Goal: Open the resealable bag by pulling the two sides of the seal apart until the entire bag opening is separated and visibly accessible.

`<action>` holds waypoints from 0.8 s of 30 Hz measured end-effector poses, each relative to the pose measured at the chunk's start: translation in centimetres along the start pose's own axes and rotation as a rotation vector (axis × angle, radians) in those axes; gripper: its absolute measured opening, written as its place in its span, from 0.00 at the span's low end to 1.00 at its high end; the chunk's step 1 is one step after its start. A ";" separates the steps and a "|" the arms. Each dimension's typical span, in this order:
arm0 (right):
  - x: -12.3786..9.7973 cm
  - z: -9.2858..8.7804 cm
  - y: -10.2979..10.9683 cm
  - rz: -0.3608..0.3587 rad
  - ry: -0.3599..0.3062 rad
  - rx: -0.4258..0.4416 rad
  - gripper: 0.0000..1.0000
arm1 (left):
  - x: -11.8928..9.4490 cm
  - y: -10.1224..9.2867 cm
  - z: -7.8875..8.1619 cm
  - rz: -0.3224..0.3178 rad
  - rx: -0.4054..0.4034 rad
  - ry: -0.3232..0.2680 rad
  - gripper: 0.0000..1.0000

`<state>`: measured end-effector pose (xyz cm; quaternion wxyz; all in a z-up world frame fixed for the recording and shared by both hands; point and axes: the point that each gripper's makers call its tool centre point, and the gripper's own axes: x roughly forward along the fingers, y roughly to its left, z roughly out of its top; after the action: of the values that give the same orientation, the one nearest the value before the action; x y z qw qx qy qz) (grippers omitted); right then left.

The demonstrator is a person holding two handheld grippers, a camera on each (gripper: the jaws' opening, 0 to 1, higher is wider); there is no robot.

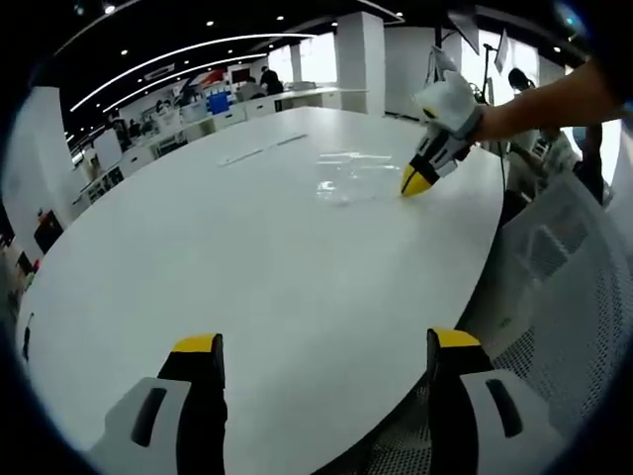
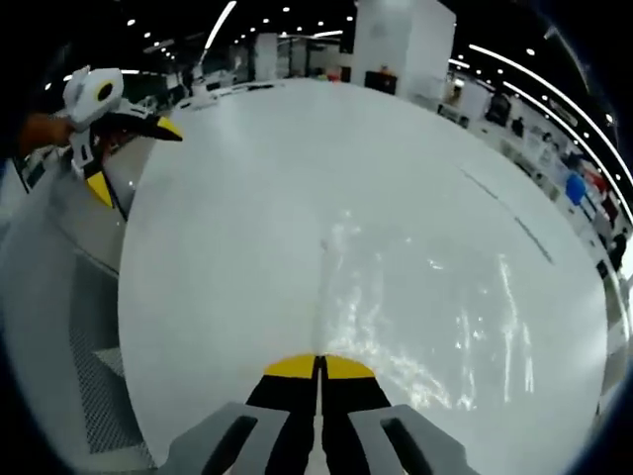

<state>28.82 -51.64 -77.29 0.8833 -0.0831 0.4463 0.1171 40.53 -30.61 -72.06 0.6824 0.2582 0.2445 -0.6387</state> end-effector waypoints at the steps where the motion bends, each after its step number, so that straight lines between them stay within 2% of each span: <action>1: -0.1 0.2 0.3 0.006 -0.004 -0.007 0.00 | 0.0 0.0 0.2 -0.001 0.004 -0.002 0.82; 7: -0.6 1.8 2.9 0.082 -0.042 -0.100 0.00 | 0.2 0.2 1.2 -0.005 0.046 -0.008 0.82; 17: -1.7 3.3 4.8 0.134 -0.073 -0.172 0.00 | 0.7 0.8 1.7 -0.005 0.090 -0.002 0.79; 19: -1.8 3.4 5.2 0.154 -0.077 -0.196 0.00 | 0.9 0.6 1.9 -0.012 0.087 -0.003 0.78; 24: -2.1 3.7 6.3 0.200 -0.069 -0.254 0.00 | 1.4 0.2 2.3 -0.029 0.139 0.003 0.74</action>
<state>28.66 -44.93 -73.67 0.8643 -0.1454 0.4034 0.2628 40.86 -33.20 -71.28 0.6532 0.3025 0.2043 -0.6634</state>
